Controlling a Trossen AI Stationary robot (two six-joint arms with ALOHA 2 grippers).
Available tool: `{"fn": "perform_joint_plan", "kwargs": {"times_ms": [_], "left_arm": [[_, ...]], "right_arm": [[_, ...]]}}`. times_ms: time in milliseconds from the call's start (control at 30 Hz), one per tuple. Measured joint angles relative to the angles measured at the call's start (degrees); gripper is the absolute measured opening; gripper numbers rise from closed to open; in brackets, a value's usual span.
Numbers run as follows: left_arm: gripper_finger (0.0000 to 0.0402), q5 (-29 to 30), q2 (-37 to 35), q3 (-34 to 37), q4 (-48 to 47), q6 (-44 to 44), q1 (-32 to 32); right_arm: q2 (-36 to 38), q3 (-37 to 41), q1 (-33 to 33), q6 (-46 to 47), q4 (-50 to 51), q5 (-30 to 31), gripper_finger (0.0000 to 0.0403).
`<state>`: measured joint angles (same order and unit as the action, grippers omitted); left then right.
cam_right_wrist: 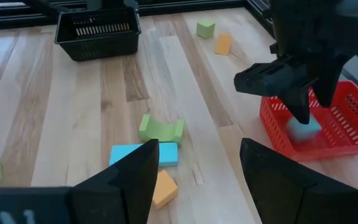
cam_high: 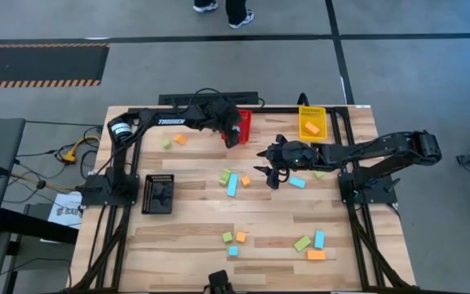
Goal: Sort & place blocks by color
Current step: Put the green block into the black bin
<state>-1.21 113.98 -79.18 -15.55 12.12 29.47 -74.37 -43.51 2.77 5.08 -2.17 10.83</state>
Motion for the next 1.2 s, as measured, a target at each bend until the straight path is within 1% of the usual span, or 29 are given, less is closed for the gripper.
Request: {"fn": "perform_joint_plan", "kwargs": {"times_ms": [133, 233, 367, 467, 567, 667, 800, 900, 1000, 1033, 1100, 1200], "left_arm": [[0.0261, -1.16, -2.64, 0.00, -0.11, -0.08, 0.22], [0.0291, -1.27, -5.86, 0.00, -0.42, -1.68, 0.49], [0.0304, -1.56, -13.17, 0.47, -2.71, -2.38, 0.67], [0.0306, -3.60, -20.29, 4.46, -2.82, -3.10, 0.58], [0.0306, -6.57, -28.05, 11.76, -0.62, -4.82, -0.21], [0.0306, -7.82, -36.49, 21.96, 4.65, -6.33, -1.99], [0.0306, -8.04, -47.12, 34.89, 13.01, -6.53, -5.78], [0.0307, -8.09, -53.94, 43.36, 20.18, -6.40, -9.38], [0.0307, -8.13, -58.63, 51.23, 27.56, -6.62, -12.76], [0.0307, -8.00, -59.84, 53.39, 29.66, -6.61, -13.57], [0.0307, -7.53, -61.23, 57.21, 34.18, -6.62, -14.73], [0.0307, -7.54, -61.97, 60.95, 37.12, -6.84, -15.36]], "right_arm": [[0.00, 0.00, 0.41, -0.37, 0.34, 0.00, 0.0249], [0.00, 0.00, 0.83, -0.16, 0.82, -0.10, 0.0249], [0.19, -0.02, 1.52, 0.72, 3.37, -0.28, 0.0249], [0.24, -0.04, 1.63, 3.73, 7.00, -0.26, 0.0249], [0.24, -0.04, 1.40, 5.50, 11.69, -1.93, 0.0249], [0.02, -0.04, 0.52, 7.50, 15.68, -4.67, 0.0249], [0.02, -0.04, -0.93, 8.40, 15.74, -5.19, 0.0249], [-0.06, -0.04, -1.65, 6.29, 11.52, -5.20, 0.0249], [-3.56, -0.14, -2.12, 2.31, 4.77, -5.33, 0.0249], [-4.69, 0.06, -2.13, 0.50, 3.95, -5.41, 0.0249], [-8.49, -0.18, -2.13, -3.22, -2.28, -7.60, 0.0249], [-13.81, -0.29, -1.66, -6.78, -9.21, -10.84, 0.0249]]}}
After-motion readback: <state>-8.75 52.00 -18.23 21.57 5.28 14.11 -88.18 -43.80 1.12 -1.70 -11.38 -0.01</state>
